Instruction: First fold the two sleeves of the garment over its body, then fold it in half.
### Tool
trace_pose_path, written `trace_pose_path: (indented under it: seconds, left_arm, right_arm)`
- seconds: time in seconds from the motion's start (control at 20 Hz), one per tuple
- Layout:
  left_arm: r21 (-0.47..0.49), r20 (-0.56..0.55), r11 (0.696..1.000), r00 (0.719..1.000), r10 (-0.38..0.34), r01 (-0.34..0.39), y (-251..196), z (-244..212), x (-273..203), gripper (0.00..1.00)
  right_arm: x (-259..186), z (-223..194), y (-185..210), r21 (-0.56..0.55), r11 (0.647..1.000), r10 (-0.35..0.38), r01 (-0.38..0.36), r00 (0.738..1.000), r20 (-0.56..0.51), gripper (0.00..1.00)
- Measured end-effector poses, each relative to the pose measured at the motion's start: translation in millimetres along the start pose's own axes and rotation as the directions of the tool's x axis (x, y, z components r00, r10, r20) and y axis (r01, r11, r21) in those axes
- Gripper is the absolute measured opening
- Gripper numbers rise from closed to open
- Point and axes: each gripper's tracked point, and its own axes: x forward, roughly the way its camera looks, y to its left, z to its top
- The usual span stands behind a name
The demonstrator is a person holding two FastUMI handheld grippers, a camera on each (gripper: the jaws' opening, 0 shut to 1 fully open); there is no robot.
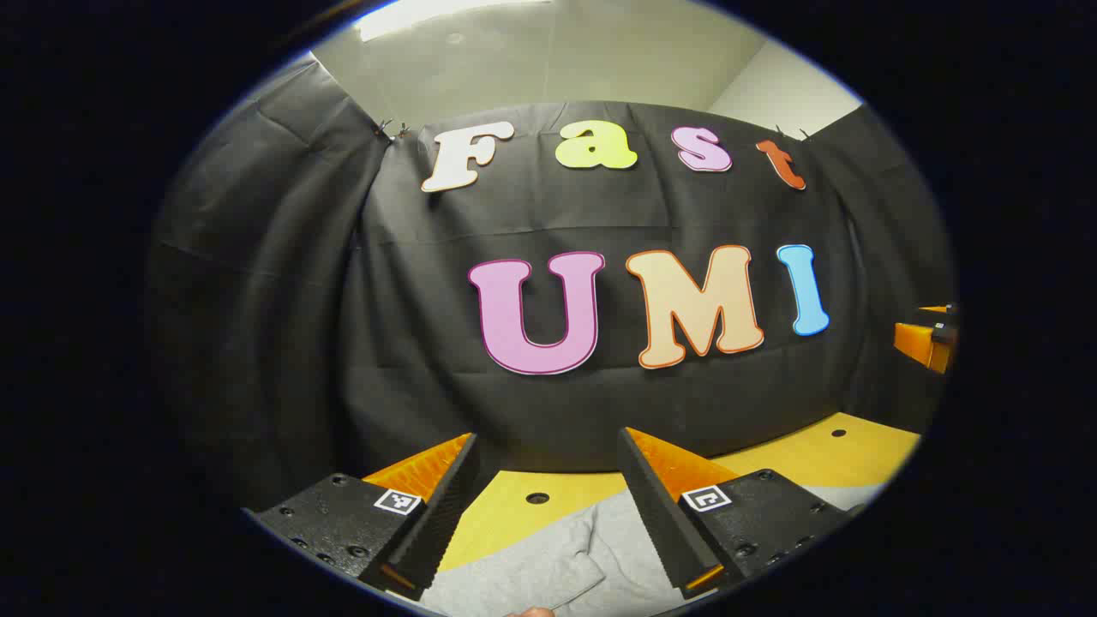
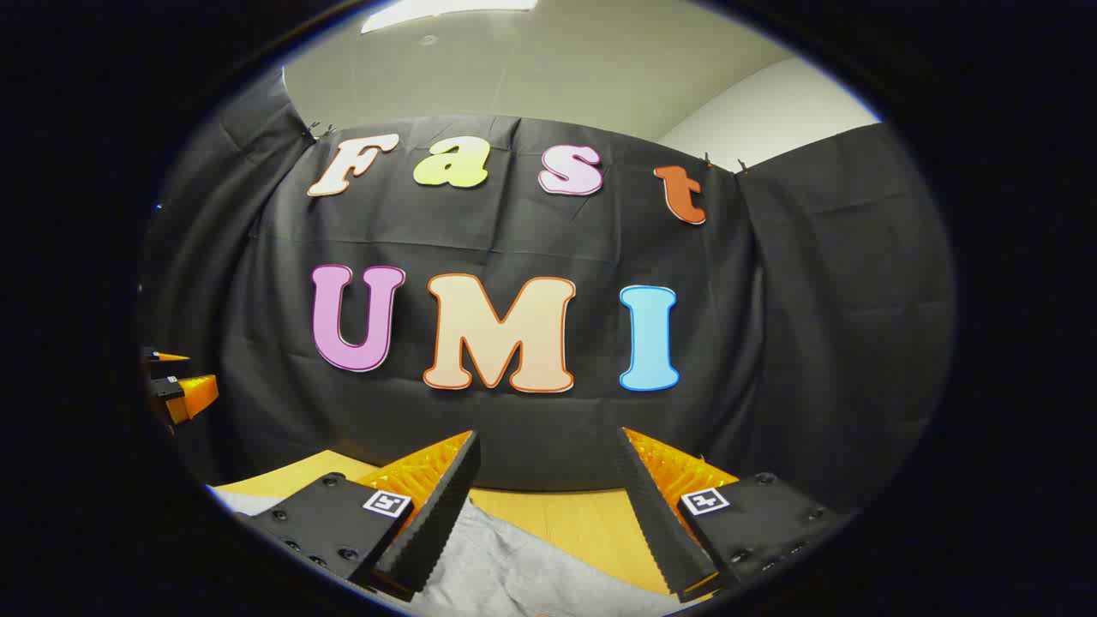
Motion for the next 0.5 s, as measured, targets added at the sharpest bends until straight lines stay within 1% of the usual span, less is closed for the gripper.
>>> trace_pose_path:
  seconds: [0.05, 0.1, 0.15, 0.2, 0.25, 0.3, 0.4, 0.45, 0.5]
  left_arm:
    - [0.005, 0.003, 1.000, 1.000, 0.005, -0.005, 1, 1, 1, 0.96]
    - [0.008, 0.003, 1.000, 1.000, 0.008, -0.008, 2, 1, 1, 0.94]
    - [0.008, 0.002, 1.000, 1.000, 0.015, -0.015, 2, 1, 1, 0.96]
    - [0.008, -0.001, 1.000, 1.000, 0.021, -0.021, 4, 0, 1, 0.94]
    - [0.004, -0.001, 1.000, 1.000, 0.028, -0.028, 5, 1, 0, 0.96]
    - [0.000, -0.003, 0.999, 0.999, 0.036, -0.036, 7, 0, -1, 0.96]
    - [-0.009, -0.003, 0.999, 0.999, 0.036, -0.036, 7, 0, -4, 0.94]
    - [-0.006, -0.008, 0.999, 0.999, 0.038, -0.038, 9, -1, -5, 0.94]
    - [0.000, -0.010, 0.999, 0.999, 0.040, -0.040, 11, -3, -6, 0.96]
  right_arm:
    - [1, -3, 2, 0.001, 1.000, 0.005, -0.005, 1.000, -0.008, 0.98]
    - [2, -5, 3, 0.002, 1.000, 0.008, -0.008, 1.000, -0.018, 0.98]
    - [2, -7, 5, 0.003, 1.000, 0.014, -0.013, 1.000, -0.026, 0.96]
    - [3, -7, 9, 0.001, 1.000, 0.022, -0.022, 0.999, -0.028, 0.98]
    - [3, -6, 11, -0.003, 1.000, 0.028, -0.028, 0.999, -0.026, 1.00]
    - [2, -5, 12, -0.007, 1.000, 0.030, -0.030, 0.999, -0.022, 0.98]
    - [0, -3, 15, -0.006, 0.999, 0.035, -0.035, 0.999, -0.017, 1.00]
    - [1, -4, 16, -0.007, 0.999, 0.034, -0.034, 0.999, -0.020, 1.00]
    - [-1, -5, 16, -0.010, 0.999, 0.037, -0.037, 0.999, -0.021, 1.00]
